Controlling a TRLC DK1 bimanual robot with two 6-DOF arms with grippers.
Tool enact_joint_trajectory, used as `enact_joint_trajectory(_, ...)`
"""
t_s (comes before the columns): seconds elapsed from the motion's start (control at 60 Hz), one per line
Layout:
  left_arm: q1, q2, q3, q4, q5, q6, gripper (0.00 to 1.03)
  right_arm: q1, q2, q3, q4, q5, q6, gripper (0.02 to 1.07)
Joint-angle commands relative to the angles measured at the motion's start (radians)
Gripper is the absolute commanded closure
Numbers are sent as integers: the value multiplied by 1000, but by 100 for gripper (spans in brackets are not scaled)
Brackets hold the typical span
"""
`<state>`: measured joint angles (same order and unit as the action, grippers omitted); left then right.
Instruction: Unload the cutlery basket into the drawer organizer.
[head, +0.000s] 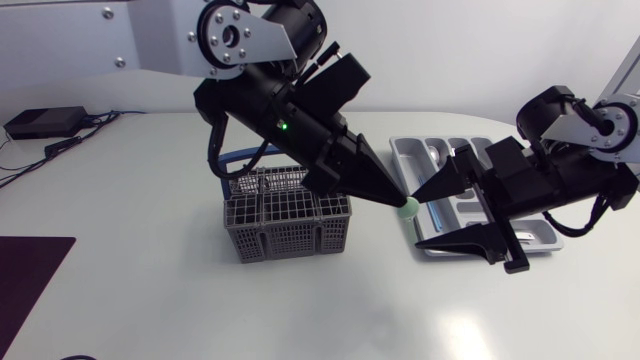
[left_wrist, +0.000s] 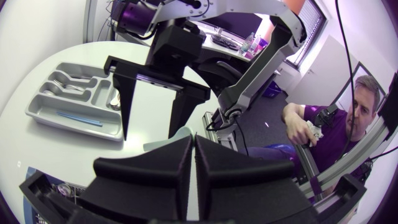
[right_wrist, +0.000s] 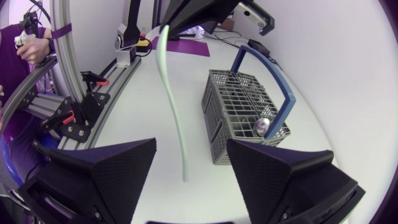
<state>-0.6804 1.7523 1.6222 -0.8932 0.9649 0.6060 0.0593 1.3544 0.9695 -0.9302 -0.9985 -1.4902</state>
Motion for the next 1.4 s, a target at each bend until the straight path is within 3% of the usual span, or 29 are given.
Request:
enact_joint_trajectory(0.0,10,21,33,-15,28,-2,100,16,-12,-45,22,-2,57,49)
enact_joint_trajectory(0.167,24,18,27,-15,31,-5,100,16,-63,-91,51,11,59,81)
enact_joint_trajectory(0.35,22,16,25,-15,41,-22,100,34,-115,-146,177,37,169,89)
enact_joint_trajectory(0.567,24,18,18,-16,63,-31,100,57,-150,-175,272,47,255,90)
enact_joint_trajectory(0.883,45,21,7,-15,64,-31,99,47,-156,-181,280,93,275,101)
enact_joint_trajectory(0.917,48,23,7,-15,64,-32,93,37,-158,-181,278,93,275,101)
enact_joint_trajectory(0.967,48,29,10,-15,64,-41,75,33,-163,-184,280,95,275,101)
enact_joint_trajectory(1.017,45,30,10,-15,64,-40,50,27,-170,-192,283,97,275,101)
enact_joint_trajectory(1.067,45,30,11,-15,64,-41,16,17,-179,-195,283,98,275,101)
enact_joint_trajectory(1.1,48,29,18,-15,64,-43,5,8,-186,-196,283,98,274,101)
enact_joint_trajectory(1.383,105,32,27,-1,-2,-81,4,-273,-140,-215,283,124,65,101)
